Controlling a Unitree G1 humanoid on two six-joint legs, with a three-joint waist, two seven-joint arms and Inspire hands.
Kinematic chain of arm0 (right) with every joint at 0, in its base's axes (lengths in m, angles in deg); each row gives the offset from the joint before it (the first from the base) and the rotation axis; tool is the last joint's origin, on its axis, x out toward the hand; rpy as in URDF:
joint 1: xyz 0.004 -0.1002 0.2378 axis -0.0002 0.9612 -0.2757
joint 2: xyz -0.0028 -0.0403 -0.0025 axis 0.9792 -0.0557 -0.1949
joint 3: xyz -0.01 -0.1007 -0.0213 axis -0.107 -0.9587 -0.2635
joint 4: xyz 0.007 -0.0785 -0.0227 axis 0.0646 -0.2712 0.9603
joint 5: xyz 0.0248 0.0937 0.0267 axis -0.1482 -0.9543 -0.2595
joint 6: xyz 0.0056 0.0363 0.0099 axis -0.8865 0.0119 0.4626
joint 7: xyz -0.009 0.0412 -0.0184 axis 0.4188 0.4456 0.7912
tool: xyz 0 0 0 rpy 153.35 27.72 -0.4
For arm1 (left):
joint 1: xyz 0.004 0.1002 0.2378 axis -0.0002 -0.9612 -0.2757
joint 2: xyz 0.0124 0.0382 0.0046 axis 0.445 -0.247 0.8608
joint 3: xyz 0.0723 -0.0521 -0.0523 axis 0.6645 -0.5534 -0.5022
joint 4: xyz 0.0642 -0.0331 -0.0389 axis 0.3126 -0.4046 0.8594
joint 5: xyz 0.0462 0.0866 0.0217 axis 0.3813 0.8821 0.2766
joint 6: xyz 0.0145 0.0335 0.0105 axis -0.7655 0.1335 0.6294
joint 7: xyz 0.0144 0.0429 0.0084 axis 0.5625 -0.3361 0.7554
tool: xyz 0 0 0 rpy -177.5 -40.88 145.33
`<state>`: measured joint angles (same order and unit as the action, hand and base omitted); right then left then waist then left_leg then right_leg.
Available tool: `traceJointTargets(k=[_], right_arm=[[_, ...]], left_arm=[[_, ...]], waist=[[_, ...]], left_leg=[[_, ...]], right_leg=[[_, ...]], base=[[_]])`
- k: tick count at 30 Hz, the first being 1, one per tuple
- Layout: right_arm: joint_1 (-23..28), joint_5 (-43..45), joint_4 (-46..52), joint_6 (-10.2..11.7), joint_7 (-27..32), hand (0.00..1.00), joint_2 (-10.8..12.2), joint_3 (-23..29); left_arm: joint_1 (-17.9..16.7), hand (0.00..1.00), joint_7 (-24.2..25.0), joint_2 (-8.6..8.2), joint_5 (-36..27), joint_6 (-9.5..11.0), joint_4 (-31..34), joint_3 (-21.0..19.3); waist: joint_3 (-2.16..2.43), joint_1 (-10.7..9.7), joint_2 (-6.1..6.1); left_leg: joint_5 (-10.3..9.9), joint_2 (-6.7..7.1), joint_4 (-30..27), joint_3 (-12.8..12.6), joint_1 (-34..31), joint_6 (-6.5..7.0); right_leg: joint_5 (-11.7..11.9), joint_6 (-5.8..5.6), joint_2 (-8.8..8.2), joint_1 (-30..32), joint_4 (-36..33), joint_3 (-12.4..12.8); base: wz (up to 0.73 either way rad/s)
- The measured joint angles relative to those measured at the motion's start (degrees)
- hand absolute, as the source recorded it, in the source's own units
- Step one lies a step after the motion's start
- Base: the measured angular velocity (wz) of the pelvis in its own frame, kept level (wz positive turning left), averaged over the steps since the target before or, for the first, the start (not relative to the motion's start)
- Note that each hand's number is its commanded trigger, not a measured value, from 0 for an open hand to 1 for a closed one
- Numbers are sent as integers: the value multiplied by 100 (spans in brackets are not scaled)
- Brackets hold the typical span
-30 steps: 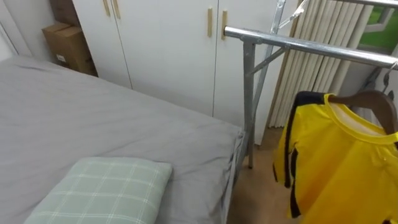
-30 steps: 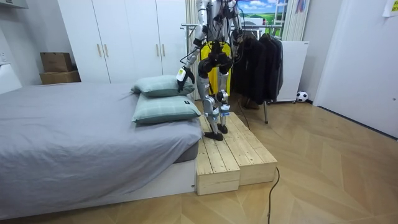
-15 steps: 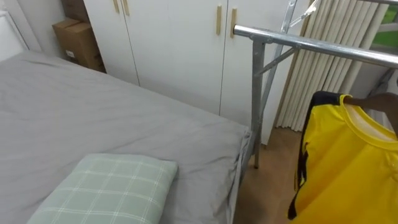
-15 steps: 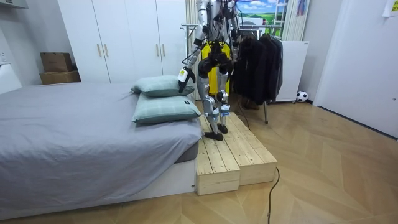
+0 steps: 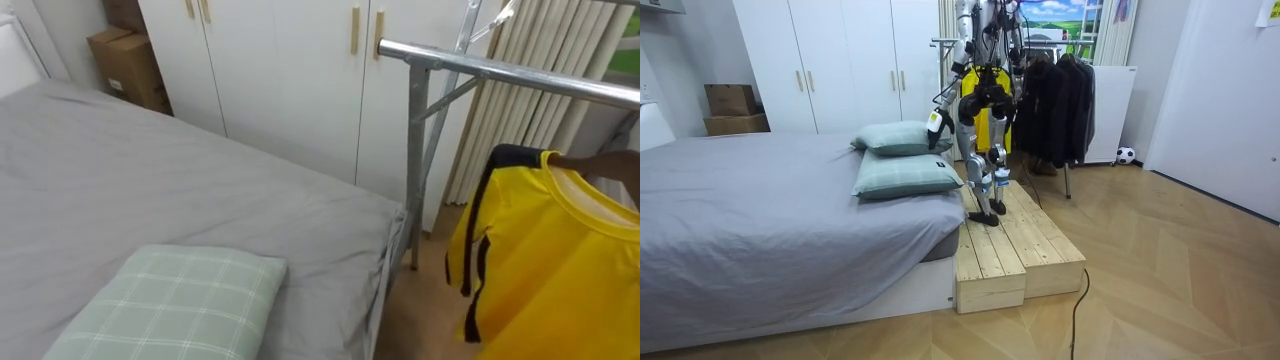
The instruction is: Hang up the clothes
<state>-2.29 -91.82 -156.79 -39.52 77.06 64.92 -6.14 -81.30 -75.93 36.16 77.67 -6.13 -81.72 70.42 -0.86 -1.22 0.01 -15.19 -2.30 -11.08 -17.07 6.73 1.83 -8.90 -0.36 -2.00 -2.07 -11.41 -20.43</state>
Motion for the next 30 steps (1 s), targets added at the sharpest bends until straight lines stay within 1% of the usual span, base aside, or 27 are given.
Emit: traceJointTargets(k=[4, 5, 6, 7, 8, 9, 10, 12, 13, 14, 15, 16, 17, 18, 19, 20, 21, 22, 23, 24, 25, 26, 27, 28, 29, 30], right_arm=[[-66, 152, -72, -33, -9, 0, -1, -11], [-87, 184, -66, -45, -8, 0, -1, -43], [-127, 183, -66, -69, -8, 0, -3, -139], [-165, 184, -65, -70, -9, 0, -2, -181], [-198, 190, -65, -70, -8, 0, -4, -277], [-259, 234, -97, -86, -9, 0, -17, -326], [-300, 305, -110, -126, -8, 0, -20, -327], [-421, 802, -132, -200, -8, 0, -23, -342], [-448, 943, -134, -202, -9, 0, -24, -350], [-526, 1131, -170, -213, -16, 0, -23, -353], [-598, 1206, -216, -248, -20, 0, -18, -363], [-623, 1227, -247, -261, -20, 0, -21, -386], [-663, 1266, -295, -297, -24, 0, -18, -376], [-673, 1355, -357, -327, -22, 0, -16, -332], [-676, 1373, -382, -345, -18, 0, -16, -330], [-671, 1377, -393, -411, -12, 0, -14, -325], [-655, 1433, -398, -469, -10, 0, -11, -324], [-627, 1447, -395, -505, -7, 0, -10, -318], [-573, 1443, -385, -565, 14, 0, 0, -316], [-561, 1437, -383, -579, 43, 0, 0, -325], [-572, 1419, -370, -637, 117, 0, -1, -335], [-591, 1411, -374, -689, 149, 0, -13, -334], [-623, 1404, -378, -698, 177, 0, -15, -336], [-630, 1400, -378, -693, 192, 0, -15, -336], [-670, 1409, -380, -692, 209, 0, -23, -334], [-708, 1447, -388, -692, 240, 0, -39, -328]], left_arm=[[-20, 0, -109, -57, 51, -5, -11, 6], [-57, 0, -117, -71, 104, -6, -10, 16], [-49, 0, -128, -69, 144, -9, -9, 91], [-58, 0, -153, -67, 160, -12, -9, 131], [-30, 0, -206, -81, 266, -39, -6, 151], [26, 0, -234, -83, 272, -70, -6, 200], [40, 0, -227, -94, 274, -88, -19, 197], [76, 0, -212, -153, 543, -93, -11, 165], [77, 0, -203, -174, 604, -91, -10, 159], [84, 0, -172, -220, 728, -92, -11, 153], [128, 0, -142, -264, 771, -96, -13, 164], [159, 0, -98, -278, 771, -110, -22, 183], [213, 0, -18, -309, 771, -183, -36, 193], [217, 0, 62, -331, 772, -320, -37, 192], [210, 0, 89, -339, 773, -390, -41, 191], [176, 0, 137, -349, 777, -540, -51, 173], [156, 0, 203, -344, 780, -668, -68, 170], [157, 0, 241, -342, 780, -719, -71, 170], [109, 0, 319, -335, 771, -752, -117, 167], [107, 0, 341, -335, 765, -755, -167, 170], [106, 0, 381, -346, 741, -770, -265, 181], [101, 0, 415, -369, 731, -792, -336, 178], [72, 0, 431, -378, 727, -803, -336, 180], [71, 0, 432, -378, 720, -804, -335, 180], [123, 0, 430, -374, 722, -803, -338, 177], [202, 0, 429, -378, 727, -786, -354, 152]], waist=[[2, 21, 21], [-12, 30, 54], [-15, 34, 77], [-8, 39, 82], [7, 27, 93], [23, 45, 158], [5, 72, 123], [40, 196, 203], [46, 239, 211], [55, 276, 213], [63, 285, 223], [68, 299, 226], [65, 311, 226], [77, 317, 199], [85, 341, 180], [83, 387, 148], [73, 416, 99], [66, 402, 85], [72, 443, 65], [76, 486, 58], [65, 534, 44], [66, 624, 35], [59, 642, 9], [56, 642, 11], [58, 626, -23], [58, 640, -35]], left_leg=[[4, -5, -46, 4, -12, -4], [4, -8, -63, 11, -19, -4], [3, -9, -67, 25, -36, -5], [3, -7, -72, 60, -67, -5], [1, -2, -78, 156, -157, -7], [1, -1, -100, 222, -219, -7], [2, 2, -113, 249, -242, -7], [2, -2, -198, 370, -347, -7], [3, -1, -234, 416, -392, -9], [8, 13, -350, 554, -519, -11], [18, 35, -460, 709, -673, -22], [42, 46, -468, 690, -735, -24], [125, 64, -451, 584, -841, -11], [223, 64, -376, 295, -890, -4], [272, 63, -342, 117, -897, 7], [299, 38, -359, -217, -908, 26], [270, -37, -551, -551, -928, 39], [208, -110, -716, -781, -935, 41], [63, -267, -980, -1093, -899, 39], [12, -341, -1067, -1115, -889, -19], [-97, -439, -1225, -1126, -901, -75], [-149, -450, -1298, -1020, -918, -84], [-173, -407, -1262, -873, -941, -70], [-179, -374, -1224, -807, -949, -61], [-208, -318, -1178, -680, -966, -18], [-213, -282, -1174, -576, -993, -5]], right_leg=[[0, 1, -2, -16, 6, -14], [-1, 2, -2, -29, 19, -26], [-4, 7, 1, -32, 57, -33], [-8, 13, 2, -21, 70, -48], [-10, 17, -6, 0, 79, -125], [-8, 19, -15, 18, 80, -197], [-9, 18, -23, 22, 76, -230], [-25, 34, -49, 23, 73, -409], [-29, 40, -59, 19, 76, -482], [-43, 38, -89, 2, 76, -662], [-70, 31, -101, -5, 76, -893], [-85, 24, -117, -9, 81, -1022], [-111, 14, -199, -48, 104, -1319], [-136, -2, -248, -119, 189, -1602], [-162, -17, -282, -138, 203, -1728], [-231, -25, -356, -209, 235, -2094], [-289, -41, -409, -288, 237, -2433], [-313, -59, -415, -371, 237, -2611], [-382, -111, -406, -527, 224, -2906], [-417, -125, -407, -574, 182, -3014], [-492, -182, -407, -680, 123, -3239], [-537, -231, -422, -765, 49, -3384], [-573, -290, -436, -867, 11, -3498], [-602, -328, -469, -915, -52, -3542], [-642, -369, -524, -936, -218, -3602], [-649, -380, -599, -936, -393, -3610]], base=[[0], [5], [8], [21], [32], [33], [27], [29], [45], [75], [91], [119], [131], [130], [121], [111], [119], [125], [100], [112], [88], [95], [67], [69], [65], [63]])
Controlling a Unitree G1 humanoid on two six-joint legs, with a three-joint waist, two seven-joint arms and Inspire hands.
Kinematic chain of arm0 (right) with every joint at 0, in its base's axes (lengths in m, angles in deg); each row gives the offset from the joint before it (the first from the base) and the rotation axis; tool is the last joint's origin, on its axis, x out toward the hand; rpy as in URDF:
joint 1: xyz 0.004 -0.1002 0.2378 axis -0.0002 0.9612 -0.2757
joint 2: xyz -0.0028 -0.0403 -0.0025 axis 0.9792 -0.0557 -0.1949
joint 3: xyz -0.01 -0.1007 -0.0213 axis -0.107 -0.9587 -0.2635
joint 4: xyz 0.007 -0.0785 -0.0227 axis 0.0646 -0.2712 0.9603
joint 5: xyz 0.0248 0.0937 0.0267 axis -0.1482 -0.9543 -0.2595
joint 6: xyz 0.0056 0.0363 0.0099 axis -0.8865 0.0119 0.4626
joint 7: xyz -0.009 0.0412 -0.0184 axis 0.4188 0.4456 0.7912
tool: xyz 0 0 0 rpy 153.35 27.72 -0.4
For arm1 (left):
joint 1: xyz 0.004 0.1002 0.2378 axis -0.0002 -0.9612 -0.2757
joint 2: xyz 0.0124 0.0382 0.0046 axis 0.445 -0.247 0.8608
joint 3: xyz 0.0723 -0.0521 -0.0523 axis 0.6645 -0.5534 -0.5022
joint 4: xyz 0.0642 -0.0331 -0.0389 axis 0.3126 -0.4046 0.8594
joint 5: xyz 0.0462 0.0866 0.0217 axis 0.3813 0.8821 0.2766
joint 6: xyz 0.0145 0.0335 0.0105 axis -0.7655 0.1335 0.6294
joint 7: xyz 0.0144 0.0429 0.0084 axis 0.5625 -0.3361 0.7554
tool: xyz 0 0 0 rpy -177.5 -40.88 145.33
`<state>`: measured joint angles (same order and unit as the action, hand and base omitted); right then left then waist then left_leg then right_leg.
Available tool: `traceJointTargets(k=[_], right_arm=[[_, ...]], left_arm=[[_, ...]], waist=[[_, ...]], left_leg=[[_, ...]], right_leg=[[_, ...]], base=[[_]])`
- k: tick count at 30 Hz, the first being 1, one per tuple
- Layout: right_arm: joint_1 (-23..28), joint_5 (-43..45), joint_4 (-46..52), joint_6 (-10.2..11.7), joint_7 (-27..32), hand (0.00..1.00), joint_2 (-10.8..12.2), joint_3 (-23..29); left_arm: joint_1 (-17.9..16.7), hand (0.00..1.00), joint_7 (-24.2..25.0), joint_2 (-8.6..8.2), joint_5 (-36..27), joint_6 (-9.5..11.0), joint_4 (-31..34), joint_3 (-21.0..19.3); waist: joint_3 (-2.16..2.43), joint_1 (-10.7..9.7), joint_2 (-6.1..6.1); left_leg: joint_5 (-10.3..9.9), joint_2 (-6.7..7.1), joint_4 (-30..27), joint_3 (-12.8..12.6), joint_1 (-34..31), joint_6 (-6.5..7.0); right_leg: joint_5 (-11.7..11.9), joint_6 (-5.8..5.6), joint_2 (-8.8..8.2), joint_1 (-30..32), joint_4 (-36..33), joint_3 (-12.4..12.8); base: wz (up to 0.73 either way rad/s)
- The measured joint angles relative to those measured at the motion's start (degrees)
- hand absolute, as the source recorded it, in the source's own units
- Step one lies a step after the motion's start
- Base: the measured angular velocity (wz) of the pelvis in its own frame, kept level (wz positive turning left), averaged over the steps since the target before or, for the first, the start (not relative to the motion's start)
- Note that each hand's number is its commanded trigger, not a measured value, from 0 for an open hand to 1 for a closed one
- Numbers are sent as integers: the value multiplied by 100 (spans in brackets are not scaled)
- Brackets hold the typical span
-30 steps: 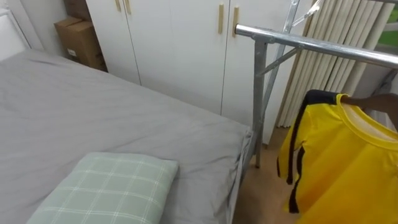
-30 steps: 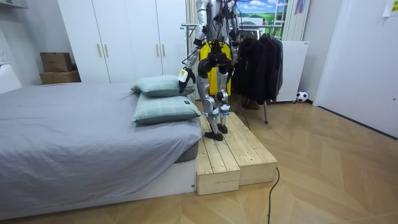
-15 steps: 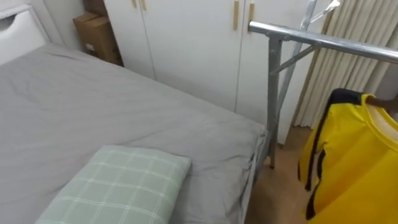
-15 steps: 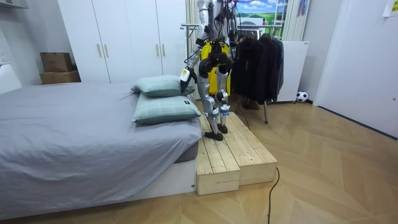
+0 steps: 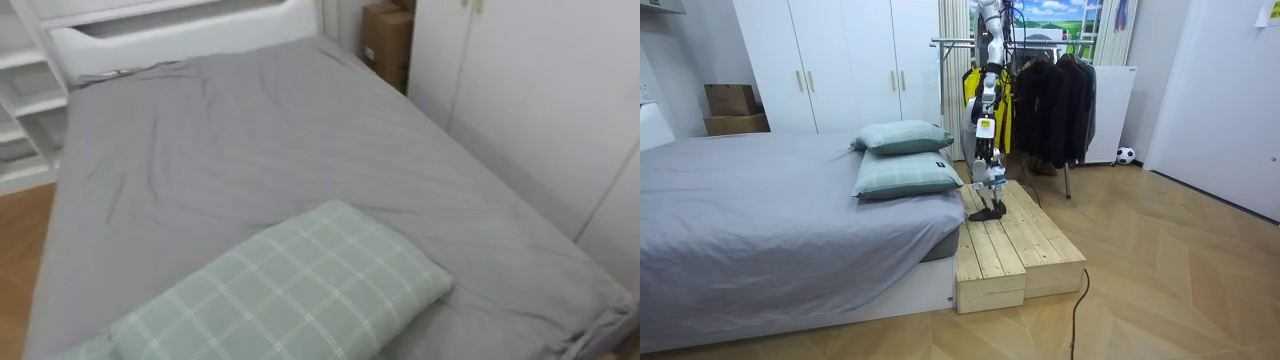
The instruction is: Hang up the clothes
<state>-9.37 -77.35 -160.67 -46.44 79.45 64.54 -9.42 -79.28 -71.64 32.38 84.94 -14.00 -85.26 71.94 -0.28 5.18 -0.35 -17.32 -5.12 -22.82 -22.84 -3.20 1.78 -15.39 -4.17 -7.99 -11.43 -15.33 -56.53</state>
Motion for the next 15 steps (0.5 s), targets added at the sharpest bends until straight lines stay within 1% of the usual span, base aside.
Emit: traceJointTargets(k=[1, 2, 3, 4, 5, 6, 7, 8, 9, 10, 11, 12, 13, 14, 15], right_arm=[[-17, 27, -4, 0, 25, 0, -1, 1], [-16, 61, -2, 0, 94, 0, 2, 2], [8, 73, 0, 0, 144, 0, -6, 11], [23, 73, -1, -1, 166, 0, -17, 24], [52, 73, -3, -5, 199, 0, -29, 36], [68, 76, 3, -4, 202, 0, -27, 53], [85, 73, 12, 2, 203, 0, -21, 65], [133, 73, 34, 12, 204, 0, 9, 96], [120, 71, 40, 10, 190, 0, 17, 108], [119, 72, 39, 11, 193, 0, 27, 122], [105, 69, 42, 17, 201, 0, 67, 209], [155, 21, 25, 30, 226, 0, 120, 308], [165, 16, 27, 29, 243, 0, 130, 340], [150, 26, 21, 6, 274, 0, 120, 344], [167, 23, 25, 8, 314, 0, 106, 341]], left_arm=[[28, 0, 0, 2, 3, 23, -37, -27], [131, 0, -13, 25, 4, 70, -90, -70], [218, 0, -26, 47, 4, 100, -83, -73], [265, 0, -26, 54, 4, 103, -83, -79], [305, 0, -30, 75, 4, 112, -83, -79], [292, 0, -39, 107, 4, 131, -83, -79], [288, 0, -40, 129, 4, 129, -81, -76], [290, 0, -43, 187, 7, 139, -81, -73], [301, 0, -45, 226, 34, 178, -89, -76], [301, 0, -46, 238, 36, 180, -90, -79], [297, 0, -34, 263, 41, 157, -118, -81], [291, 0, -31, 275, 37, 138, -195, -75], [269, 0, -29, 268, 37, 118, -212, -72], [239, 0, -11, 240, 41, 74, -226, -73], [234, 0, 27, 220, 36, -4, -292, -72]], waist=[[-7, -2, 5], [-8, -3, 5], [-2, -12, -4], [-5, -4, 4], [-11, 17, 17], [-8, 43, 43], [-16, 18, 87], [14, -30, 121], [-4, -36, 72], [-16, -55, 52], [-20, -122, 13], [1, -279, -9], [-8, -313, -48], [-14, -309, -40], [-14, -320, 14]], left_leg=[[-4, 10, -7, 51, -5, 8], [-6, 44, -4, 122, -4, 31], [3, 77, 4, 93, 5, 75], [3, 85, 15, 94, 23, 95], [12, 110, 61, 108, 105, 129], [24, 133, 131, 237, 209, 153], [36, 139, 123, 374, 274, 173], [39, 154, 120, 669, 296, 179], [42, 186, 143, 850, 272, 184], [41, 200, 127, 924, 271, 184], [35, 270, 113, 1132, 282, 180], [16, 350, 118, 1416, 305, 168], [13, 392, 156, 1486, 340, 163], [0, 472, 209, 1600, 389, 160], [2, 498, 210, 1726, 392, 162]], right_leg=[[0, 0, -35, 2, -102, 52], [2, 3, -122, 11, -323, 167], [8, 14, -211, 46, -540, 360], [22, 39, -243, 67, -654, 520], [68, 118, -289, 124, -912, 913], [143, 247, -318, 249, -1258, 1336], [159, 370, -316, 327, -1401, 1521], [-31, 538, -220, 452, -1349, 2053], [-150, 447, -80, 605, -961, 2537], [-134, 409, -25, 677, -712, 2765], [124, 308, 95, 762, -184, 3149], [377, 113, 127, 641, 5, 3382], [389, 99, 130, 534, 80, 3338], [367, 53, 169, 314, 241, 3181], [402, 30, 182, 206, 324, 3065]], base=[[63], [71], [73], [66], [49], [48], [60], [72], [74], [76], [115], [121], [105], [65], [57]])
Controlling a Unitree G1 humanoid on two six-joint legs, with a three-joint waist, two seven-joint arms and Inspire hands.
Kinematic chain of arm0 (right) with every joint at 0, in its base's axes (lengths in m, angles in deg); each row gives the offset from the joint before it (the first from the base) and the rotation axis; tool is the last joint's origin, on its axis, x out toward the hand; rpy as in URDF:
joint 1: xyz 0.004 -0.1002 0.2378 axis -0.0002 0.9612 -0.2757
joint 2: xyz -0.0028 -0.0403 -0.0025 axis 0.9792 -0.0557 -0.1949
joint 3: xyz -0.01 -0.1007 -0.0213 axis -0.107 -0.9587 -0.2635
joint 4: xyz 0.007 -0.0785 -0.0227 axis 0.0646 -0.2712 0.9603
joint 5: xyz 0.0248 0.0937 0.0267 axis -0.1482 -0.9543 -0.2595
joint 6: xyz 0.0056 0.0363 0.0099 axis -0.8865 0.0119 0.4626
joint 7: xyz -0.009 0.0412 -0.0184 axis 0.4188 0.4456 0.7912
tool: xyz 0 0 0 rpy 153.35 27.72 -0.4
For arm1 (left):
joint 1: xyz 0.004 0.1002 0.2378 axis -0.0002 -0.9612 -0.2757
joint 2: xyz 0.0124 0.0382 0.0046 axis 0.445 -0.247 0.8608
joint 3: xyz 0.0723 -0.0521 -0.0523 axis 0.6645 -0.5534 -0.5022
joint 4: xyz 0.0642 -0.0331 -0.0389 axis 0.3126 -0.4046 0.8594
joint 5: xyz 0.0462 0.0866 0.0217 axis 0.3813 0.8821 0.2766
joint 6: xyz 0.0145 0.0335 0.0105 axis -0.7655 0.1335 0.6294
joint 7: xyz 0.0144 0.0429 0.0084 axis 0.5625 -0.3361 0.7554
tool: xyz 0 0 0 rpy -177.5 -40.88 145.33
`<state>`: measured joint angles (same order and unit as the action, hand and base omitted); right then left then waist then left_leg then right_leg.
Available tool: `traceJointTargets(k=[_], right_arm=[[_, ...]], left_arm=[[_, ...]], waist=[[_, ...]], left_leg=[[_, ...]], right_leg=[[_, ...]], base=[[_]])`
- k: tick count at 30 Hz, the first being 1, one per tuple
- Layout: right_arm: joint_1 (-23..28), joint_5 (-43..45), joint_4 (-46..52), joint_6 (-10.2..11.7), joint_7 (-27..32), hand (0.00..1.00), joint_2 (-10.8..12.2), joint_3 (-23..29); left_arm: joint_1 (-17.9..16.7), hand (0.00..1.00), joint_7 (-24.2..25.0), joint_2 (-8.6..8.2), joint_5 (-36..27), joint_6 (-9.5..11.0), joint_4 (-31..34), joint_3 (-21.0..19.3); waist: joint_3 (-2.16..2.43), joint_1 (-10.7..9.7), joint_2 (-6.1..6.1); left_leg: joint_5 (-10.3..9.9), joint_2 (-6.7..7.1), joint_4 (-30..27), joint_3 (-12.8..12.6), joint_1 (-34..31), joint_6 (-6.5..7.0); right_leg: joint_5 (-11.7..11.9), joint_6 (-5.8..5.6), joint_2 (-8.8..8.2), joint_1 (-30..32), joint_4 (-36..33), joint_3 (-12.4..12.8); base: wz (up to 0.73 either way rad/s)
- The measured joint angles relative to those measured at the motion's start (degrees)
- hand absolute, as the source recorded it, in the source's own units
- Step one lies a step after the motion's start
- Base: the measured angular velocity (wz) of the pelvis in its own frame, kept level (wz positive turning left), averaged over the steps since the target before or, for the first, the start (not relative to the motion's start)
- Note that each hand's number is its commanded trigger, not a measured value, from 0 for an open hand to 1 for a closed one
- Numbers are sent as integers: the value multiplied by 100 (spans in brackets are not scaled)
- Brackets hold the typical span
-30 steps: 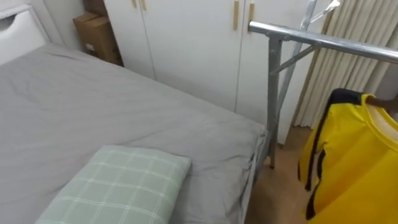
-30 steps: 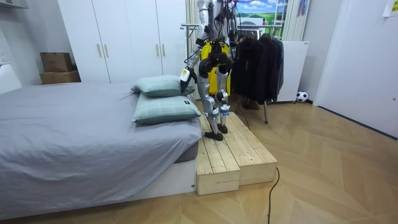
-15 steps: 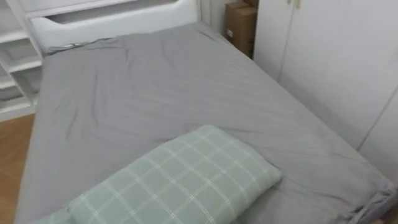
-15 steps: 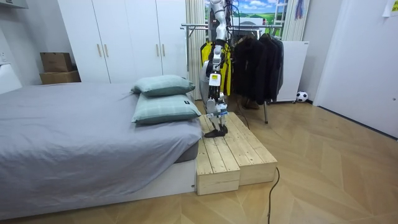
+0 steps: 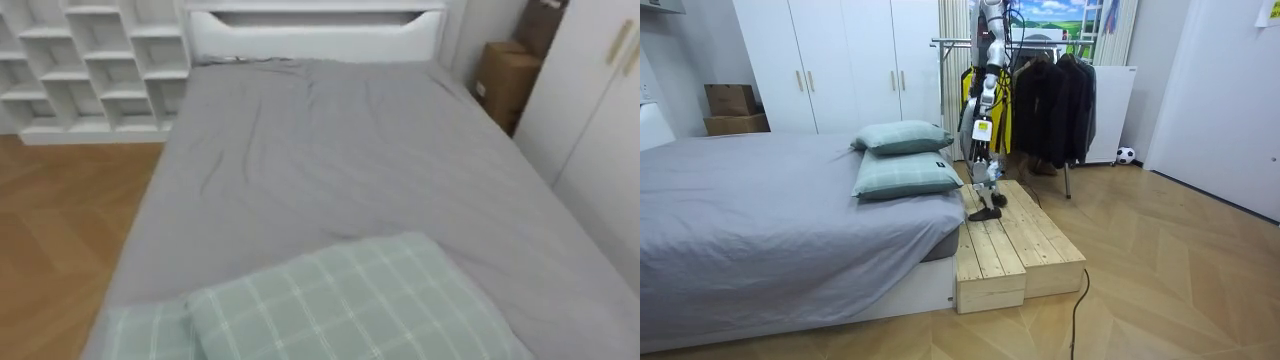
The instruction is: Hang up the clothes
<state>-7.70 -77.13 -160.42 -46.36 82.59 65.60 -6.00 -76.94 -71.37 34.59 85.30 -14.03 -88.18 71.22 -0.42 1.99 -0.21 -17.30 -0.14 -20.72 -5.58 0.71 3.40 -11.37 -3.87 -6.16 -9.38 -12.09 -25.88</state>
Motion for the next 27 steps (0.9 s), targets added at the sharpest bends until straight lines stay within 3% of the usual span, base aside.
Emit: traceJointTargets(k=[2, 5, 11, 27], right_arm=[[37, 34, -2, -11, 5, 0, 3, -4], [45, 60, -1, -5, 0, 0, 7, -14], [49, 43, -8, -1, -12, 0, 8, 2], [268, -618, -83, -68, -306, 0, 30, 109]], left_arm=[[-89, 0, 13, 15, 1, -92, -21, -5], [-276, 0, 123, 6, 2, -207, -33, -9], [-265, 0, 206, -71, 8, -200, -78, -16], [-198, 0, 357, -102, 19, -234, -46, -126]], waist=[[0, 3, 23], [-1, 2, 37], [1, -7, 0], [6, -42, -52]], left_leg=[[25, 17, 7, 120, -5, 7], [35, 12, 1, 255, -26, 1], [91, 99, 130, 329, 71, 6], [94, 190, 178, 508, 204, 0]], right_leg=[[3, -4, 8, -64, 31, -47], [3, -4, 39, -65, 41, 201], [1, -6, 38, -116, 51, 513], [-8, -21, 65, -381, 250, 613]], base=[[43], [16], [6], [5]])
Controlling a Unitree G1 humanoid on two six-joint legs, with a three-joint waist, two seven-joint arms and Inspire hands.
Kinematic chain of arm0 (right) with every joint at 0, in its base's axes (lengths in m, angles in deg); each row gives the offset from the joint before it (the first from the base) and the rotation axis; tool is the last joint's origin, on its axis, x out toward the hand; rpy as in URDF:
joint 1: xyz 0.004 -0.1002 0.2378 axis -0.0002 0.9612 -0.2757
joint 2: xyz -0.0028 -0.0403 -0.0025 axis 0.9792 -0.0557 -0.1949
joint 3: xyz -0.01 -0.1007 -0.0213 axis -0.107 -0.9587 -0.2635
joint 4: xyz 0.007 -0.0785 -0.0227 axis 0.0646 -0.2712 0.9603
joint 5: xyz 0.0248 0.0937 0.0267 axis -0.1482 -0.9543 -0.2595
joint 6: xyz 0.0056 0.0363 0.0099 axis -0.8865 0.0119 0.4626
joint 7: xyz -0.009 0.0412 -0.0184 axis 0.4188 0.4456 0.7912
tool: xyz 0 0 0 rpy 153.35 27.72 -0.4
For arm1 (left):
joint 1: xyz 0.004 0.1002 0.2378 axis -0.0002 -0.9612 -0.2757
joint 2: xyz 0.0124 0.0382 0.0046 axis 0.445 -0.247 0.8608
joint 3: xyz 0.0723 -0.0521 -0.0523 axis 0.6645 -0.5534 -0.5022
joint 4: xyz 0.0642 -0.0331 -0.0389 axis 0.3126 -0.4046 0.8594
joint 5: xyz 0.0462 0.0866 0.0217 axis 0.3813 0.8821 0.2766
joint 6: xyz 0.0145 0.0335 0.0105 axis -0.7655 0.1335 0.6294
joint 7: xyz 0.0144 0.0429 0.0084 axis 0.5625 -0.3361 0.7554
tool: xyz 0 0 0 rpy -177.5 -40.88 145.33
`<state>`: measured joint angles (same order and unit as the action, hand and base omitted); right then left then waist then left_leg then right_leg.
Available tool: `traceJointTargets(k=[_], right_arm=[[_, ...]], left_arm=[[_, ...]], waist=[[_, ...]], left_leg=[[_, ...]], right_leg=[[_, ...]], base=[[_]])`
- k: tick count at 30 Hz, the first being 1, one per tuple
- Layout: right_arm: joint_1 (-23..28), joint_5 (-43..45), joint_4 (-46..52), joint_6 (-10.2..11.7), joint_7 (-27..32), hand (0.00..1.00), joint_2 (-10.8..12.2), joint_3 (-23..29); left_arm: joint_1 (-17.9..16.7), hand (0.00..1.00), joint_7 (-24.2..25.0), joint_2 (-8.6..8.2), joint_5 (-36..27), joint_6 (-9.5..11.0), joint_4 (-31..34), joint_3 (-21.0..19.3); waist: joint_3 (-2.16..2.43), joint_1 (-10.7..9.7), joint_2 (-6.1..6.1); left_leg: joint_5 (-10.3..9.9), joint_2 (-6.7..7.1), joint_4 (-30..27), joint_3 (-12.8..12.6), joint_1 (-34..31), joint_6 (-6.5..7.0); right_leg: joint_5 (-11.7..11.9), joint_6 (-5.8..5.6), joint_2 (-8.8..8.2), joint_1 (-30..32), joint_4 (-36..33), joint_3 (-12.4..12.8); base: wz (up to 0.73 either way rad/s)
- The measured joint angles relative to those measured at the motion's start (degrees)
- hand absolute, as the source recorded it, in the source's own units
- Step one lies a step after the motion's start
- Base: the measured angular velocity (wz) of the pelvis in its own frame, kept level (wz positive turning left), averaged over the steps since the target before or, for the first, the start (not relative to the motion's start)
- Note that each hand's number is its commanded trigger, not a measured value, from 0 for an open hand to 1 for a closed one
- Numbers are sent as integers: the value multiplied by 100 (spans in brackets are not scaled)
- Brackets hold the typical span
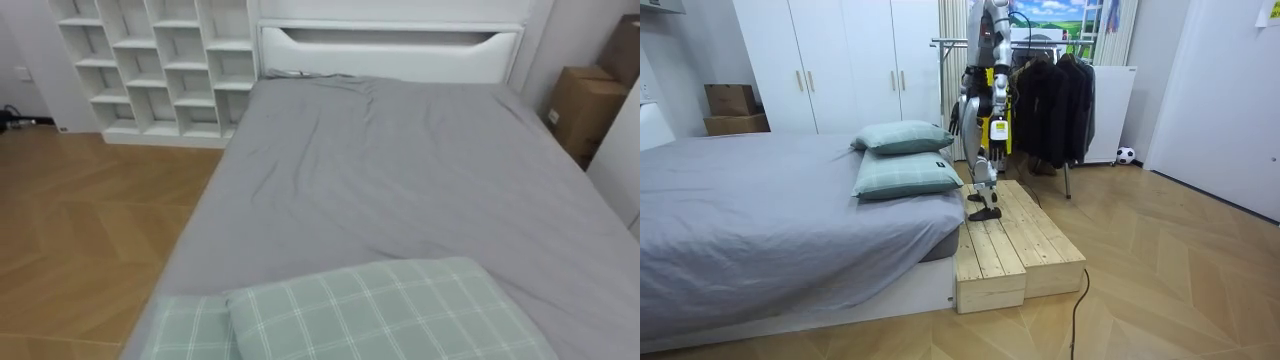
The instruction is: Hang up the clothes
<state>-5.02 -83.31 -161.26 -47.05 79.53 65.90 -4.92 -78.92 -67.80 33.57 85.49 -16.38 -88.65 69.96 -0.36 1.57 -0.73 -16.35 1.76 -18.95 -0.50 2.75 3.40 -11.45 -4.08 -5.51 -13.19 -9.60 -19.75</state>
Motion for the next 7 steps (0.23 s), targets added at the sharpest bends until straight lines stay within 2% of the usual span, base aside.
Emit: traceJointTargets(k=[3, 7], right_arm=[[0, -8, 1, -55, -55, 0, -1, 9], [1, -8, 9, -60, -67, 0, -2, 11]], left_arm=[[5, 0, -1, 0, 0, -44, 0, 0], [3, 0, -1, 1, 0, -81, 0, -1]], waist=[[2, -9, -8], [1, -11, -11]], left_leg=[[3, -3, 1, 2, 6, -5], [3, -3, 0, 5, 8, -5]], right_leg=[[0, 0, 13, -1, 0, 108], [0, 0, 14, -2, 0, 116]], base=[[0], [0]])
